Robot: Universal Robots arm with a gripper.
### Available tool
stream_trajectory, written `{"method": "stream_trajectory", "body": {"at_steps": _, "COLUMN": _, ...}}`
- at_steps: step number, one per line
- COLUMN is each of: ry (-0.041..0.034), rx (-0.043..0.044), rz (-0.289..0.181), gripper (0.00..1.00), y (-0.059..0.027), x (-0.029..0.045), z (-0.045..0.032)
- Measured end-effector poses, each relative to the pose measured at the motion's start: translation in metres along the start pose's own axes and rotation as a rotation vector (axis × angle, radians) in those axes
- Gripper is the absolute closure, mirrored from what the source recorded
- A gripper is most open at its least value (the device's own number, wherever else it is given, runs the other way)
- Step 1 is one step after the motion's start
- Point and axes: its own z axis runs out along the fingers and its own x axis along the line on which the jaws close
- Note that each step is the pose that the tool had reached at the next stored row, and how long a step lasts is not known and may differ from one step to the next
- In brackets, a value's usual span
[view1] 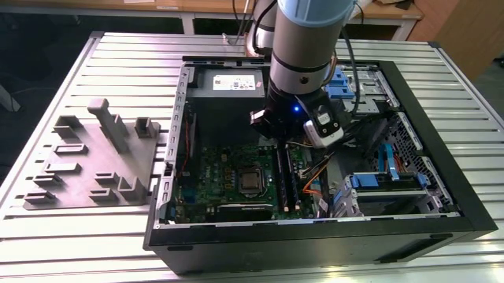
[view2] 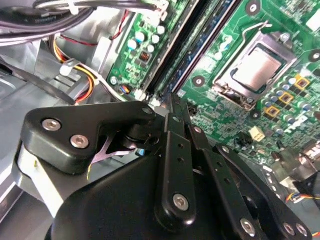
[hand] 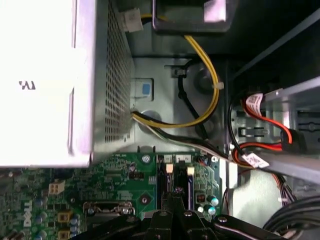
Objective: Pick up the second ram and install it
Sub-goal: 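Press down the second ram until it locks into place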
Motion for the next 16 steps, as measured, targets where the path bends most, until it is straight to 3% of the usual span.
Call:
{"method": "stream_trajectory", "body": {"at_steps": 5, "ry": 0.0000, "rx": -0.0002, "rz": 0.000, "gripper": 0.90, "y": 0.0035, "x": 0.0002, "z": 0.0071}}
{"method": "stream_trajectory", "body": {"at_steps": 16, "ry": 0.0001, "rx": 0.0001, "rz": 0.000, "gripper": 0.90, "y": 0.0034, "x": 0.0004, "z": 0.0110}}
